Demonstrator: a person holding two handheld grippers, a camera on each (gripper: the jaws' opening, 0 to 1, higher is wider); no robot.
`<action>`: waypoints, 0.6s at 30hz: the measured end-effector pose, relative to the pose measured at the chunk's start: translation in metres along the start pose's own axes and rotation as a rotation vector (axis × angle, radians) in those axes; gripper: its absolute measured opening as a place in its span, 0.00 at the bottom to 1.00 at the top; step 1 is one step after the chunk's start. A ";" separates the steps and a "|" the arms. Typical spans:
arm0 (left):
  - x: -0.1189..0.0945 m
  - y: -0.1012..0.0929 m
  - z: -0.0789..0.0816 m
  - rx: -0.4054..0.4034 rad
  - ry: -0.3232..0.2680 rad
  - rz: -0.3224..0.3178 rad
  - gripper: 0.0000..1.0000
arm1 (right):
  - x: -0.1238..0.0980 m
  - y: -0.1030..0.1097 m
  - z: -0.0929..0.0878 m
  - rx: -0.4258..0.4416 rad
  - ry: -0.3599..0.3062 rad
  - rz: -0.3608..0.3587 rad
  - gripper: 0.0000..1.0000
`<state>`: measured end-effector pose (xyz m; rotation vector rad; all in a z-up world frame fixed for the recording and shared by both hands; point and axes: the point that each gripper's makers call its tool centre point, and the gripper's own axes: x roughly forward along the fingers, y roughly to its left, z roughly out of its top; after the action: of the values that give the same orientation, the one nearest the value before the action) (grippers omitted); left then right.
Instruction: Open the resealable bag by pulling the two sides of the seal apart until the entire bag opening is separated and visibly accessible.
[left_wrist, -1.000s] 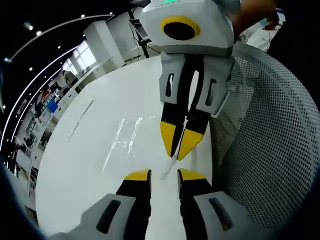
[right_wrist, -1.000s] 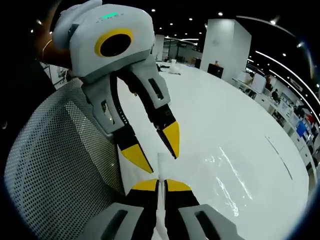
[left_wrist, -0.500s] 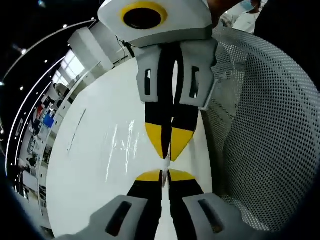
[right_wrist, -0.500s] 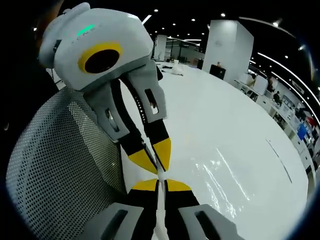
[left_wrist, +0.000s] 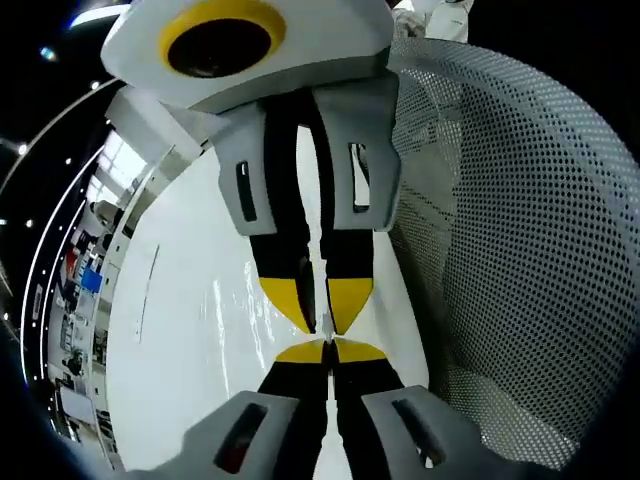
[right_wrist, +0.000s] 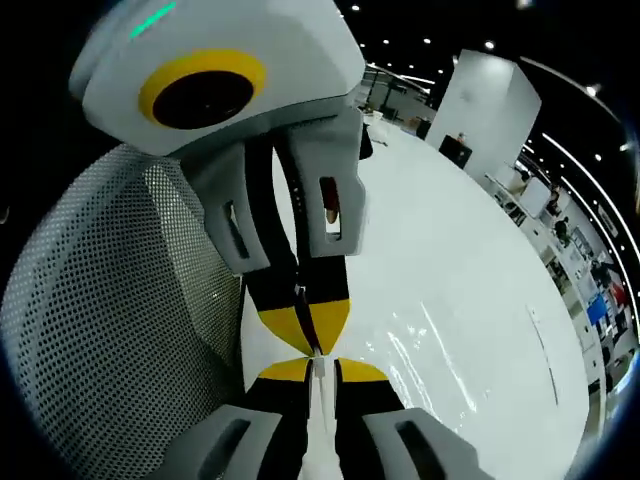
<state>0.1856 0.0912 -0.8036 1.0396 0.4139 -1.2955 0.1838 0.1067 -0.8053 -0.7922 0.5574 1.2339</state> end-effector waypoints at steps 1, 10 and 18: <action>0.000 -0.001 0.000 -0.002 0.002 -0.009 0.00 | 0.000 0.002 -0.001 -0.005 0.010 0.010 0.03; 0.005 -0.005 -0.002 0.015 0.039 -0.028 0.00 | 0.006 0.006 -0.007 -0.098 0.069 0.033 0.00; 0.002 -0.006 -0.003 -0.034 0.019 -0.035 0.00 | 0.005 0.008 -0.006 -0.059 0.058 0.040 0.00</action>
<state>0.1813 0.0930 -0.8094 1.0206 0.4690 -1.3062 0.1774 0.1059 -0.8148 -0.8720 0.5885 1.2716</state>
